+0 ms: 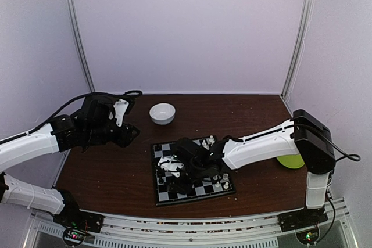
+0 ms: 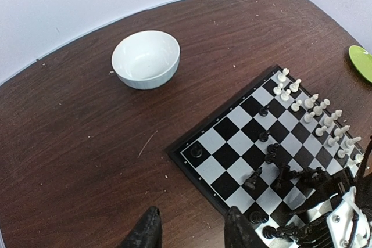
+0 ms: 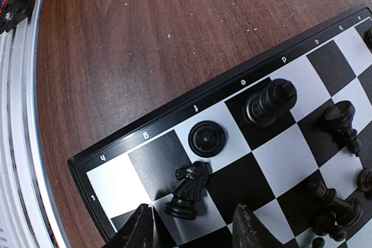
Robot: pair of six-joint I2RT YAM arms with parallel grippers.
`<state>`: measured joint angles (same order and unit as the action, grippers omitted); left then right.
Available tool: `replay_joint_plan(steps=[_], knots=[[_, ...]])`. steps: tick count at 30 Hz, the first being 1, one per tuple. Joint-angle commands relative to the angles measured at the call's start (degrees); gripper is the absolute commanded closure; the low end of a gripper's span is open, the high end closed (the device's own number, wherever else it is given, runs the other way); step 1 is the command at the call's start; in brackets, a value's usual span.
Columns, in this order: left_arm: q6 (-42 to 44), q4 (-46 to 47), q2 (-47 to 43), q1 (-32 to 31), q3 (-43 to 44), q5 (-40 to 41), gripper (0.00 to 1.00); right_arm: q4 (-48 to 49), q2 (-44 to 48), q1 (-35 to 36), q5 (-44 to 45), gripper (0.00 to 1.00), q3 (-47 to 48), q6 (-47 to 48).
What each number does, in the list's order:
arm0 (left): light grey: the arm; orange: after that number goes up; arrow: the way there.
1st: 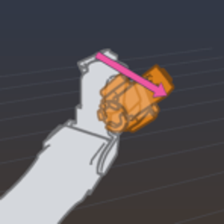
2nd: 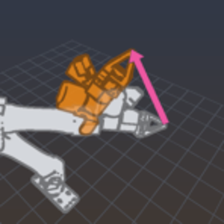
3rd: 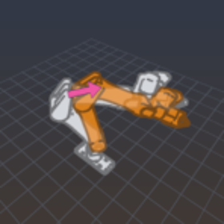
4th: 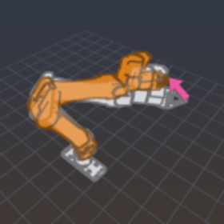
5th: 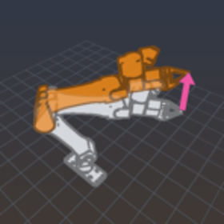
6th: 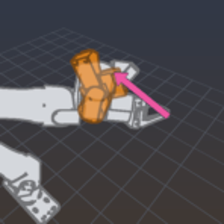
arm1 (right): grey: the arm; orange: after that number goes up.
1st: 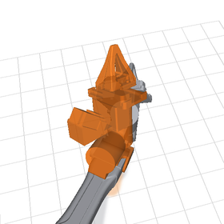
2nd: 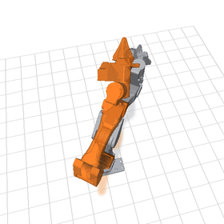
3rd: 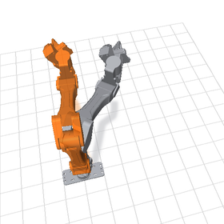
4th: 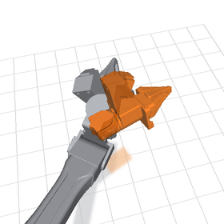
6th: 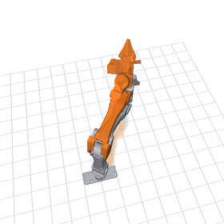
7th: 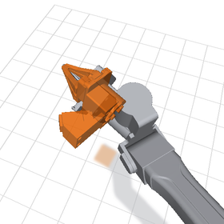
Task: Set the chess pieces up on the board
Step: Pick up the knight from the chess pile.
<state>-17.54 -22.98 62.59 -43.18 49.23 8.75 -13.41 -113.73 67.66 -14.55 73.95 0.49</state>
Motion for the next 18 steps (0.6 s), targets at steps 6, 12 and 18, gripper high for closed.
replay_joint_plan(steps=[6,12,18], knots=[[-0.79,3.39,0.48,0.10,-0.71,0.03,0.62,-1.31,-2.70,1.00,2.14,0.58,2.66,-1.82],[-0.83,3.39,0.59,0.11,-0.98,0.04,0.62,-3.66,-3.68,1.09,4.44,0.63,3.55,-1.80],[-0.67,2.99,0.11,0.07,-1.07,0.42,0.63,-3.99,-2.92,1.12,6.84,0.68,2.43,-0.83]])
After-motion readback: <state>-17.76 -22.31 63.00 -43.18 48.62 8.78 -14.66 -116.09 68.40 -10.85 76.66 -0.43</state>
